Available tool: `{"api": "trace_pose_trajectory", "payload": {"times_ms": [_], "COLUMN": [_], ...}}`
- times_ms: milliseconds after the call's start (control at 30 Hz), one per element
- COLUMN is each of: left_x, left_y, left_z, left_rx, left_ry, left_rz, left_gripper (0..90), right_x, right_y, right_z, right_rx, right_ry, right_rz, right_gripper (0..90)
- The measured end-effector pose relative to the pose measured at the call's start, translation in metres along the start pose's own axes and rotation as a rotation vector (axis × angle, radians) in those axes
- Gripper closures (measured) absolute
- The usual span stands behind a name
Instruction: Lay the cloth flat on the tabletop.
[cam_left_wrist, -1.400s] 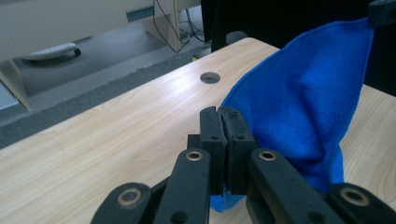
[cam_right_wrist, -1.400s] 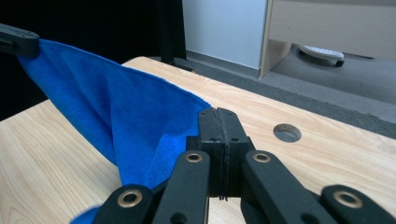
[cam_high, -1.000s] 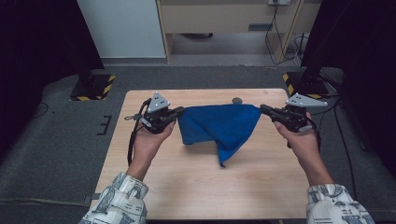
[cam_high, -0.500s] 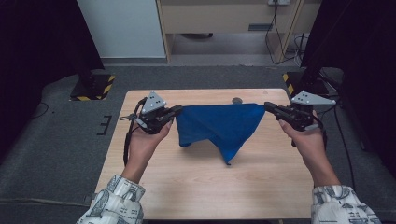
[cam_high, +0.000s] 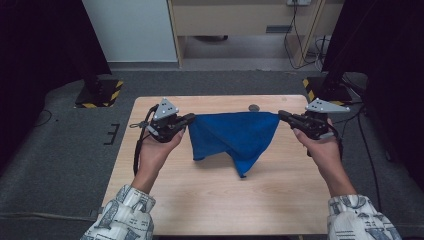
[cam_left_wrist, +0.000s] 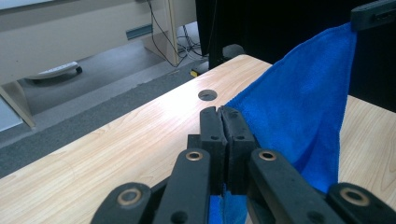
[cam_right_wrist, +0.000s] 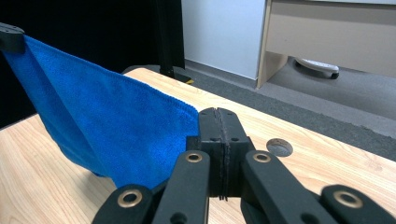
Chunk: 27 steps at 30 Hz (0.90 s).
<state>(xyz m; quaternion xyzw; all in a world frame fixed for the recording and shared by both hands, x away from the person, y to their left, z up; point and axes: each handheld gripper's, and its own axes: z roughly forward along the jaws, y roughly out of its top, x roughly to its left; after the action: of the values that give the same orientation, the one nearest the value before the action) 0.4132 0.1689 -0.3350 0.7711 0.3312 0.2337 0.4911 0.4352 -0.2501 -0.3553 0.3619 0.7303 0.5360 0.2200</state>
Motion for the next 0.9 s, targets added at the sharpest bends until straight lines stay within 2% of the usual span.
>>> {"api": "trace_pose_trajectory", "payload": {"times_ms": [267,633,900], "left_x": [0.002,-0.001,-0.008], "left_y": [0.000,0.006,0.012], "left_z": [-0.001,-0.005,-0.022], "left_rx": [-0.015,-0.031,-0.059], "left_ry": [-0.024,-0.042,-0.055], "left_rz": [-0.006,-0.003,0.006], "left_gripper": [88.2,88.2,88.3], "right_x": [0.000,0.000,0.007], "right_y": [0.001,0.010,0.019], "right_z": [-0.001,-0.017,-0.032], "right_rx": [-0.013,-0.048,-0.081], "right_ry": [0.005,0.005,0.025], "right_rz": [0.003,0.002,-0.008], "right_gripper": [90.0,90.0,90.0]}}
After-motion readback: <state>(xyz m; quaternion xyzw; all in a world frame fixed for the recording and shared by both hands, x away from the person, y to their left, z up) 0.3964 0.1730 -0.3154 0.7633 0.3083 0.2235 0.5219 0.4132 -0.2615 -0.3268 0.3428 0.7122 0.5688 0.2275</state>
